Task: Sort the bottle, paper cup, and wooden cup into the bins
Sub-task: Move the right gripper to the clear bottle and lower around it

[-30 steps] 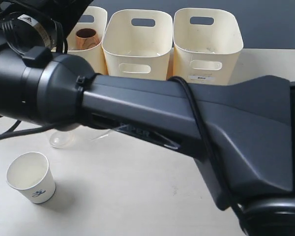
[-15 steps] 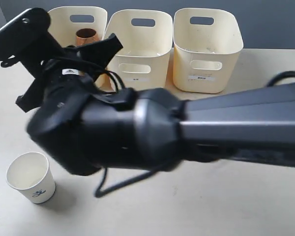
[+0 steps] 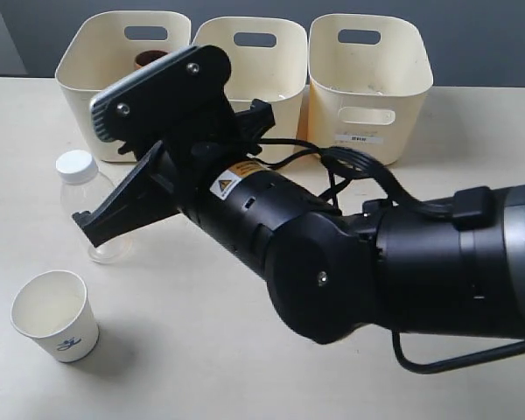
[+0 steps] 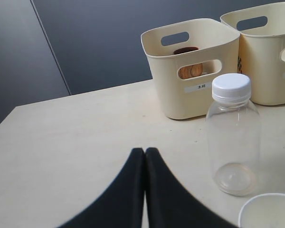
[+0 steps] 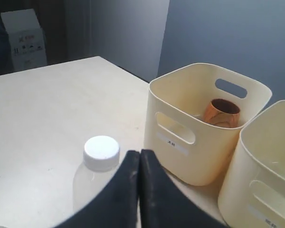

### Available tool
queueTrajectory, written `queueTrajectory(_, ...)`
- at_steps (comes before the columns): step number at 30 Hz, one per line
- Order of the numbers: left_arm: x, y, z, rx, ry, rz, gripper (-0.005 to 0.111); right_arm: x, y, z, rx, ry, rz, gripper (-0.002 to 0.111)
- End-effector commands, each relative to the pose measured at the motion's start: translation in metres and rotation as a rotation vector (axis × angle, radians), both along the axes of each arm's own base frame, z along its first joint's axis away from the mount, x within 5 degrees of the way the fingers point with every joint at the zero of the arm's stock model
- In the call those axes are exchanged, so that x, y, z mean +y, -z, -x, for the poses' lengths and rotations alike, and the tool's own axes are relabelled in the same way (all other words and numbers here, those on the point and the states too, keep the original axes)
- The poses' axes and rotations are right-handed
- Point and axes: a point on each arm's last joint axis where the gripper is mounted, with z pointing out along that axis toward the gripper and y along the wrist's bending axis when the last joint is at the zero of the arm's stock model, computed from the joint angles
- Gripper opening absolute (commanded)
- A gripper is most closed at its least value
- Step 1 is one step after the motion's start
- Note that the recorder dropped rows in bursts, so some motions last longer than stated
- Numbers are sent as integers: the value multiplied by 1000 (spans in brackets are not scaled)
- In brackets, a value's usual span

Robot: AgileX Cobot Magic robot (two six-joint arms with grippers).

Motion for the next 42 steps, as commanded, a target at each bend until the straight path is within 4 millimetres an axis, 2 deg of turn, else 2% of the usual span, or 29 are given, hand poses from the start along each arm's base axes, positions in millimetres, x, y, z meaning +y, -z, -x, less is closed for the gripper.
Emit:
queueTrajectory(1, 0, 0, 0, -10, 3, -5, 0, 0, -1, 0, -34, -28, 17, -1)
queueTrajectory(6, 0, 0, 0, -10, 3, -5, 0, 13, 22, -1, -125, -110, 119, -1)
queueTrajectory(12, 0, 0, 0, -10, 3, -5, 0, 12, 24, -9, -125, 7, -27, -1)
queueTrajectory(20, 0, 0, 0, -10, 3, -5, 0, 23, 37, -8, -175, -67, -30, 1)
queueTrajectory(22, 0, 0, 0, -8, 3, -5, 0, 24, 43, -9, -181, -66, -25, 9)
queueTrajectory(24, 0, 0, 0, -8, 3, -5, 0, 24, 47, -11, -185, -61, -27, 23)
queueTrajectory(28, 0, 0, 0, -8, 3, -5, 0, 29, 55, -17, -140, -28, -80, 71)
queueTrajectory(30, 0, 0, 0, -8, 3, -5, 0, 33, 57, -20, -111, -17, -120, 91)
queueTrajectory(32, 0, 0, 0, -8, 3, -5, 0, 38, 59, -22, -105, -18, -124, 97)
queueTrajectory(42, 0, 0, 0, -8, 3, -5, 0, 52, 71, -28, -112, -33, -114, 96)
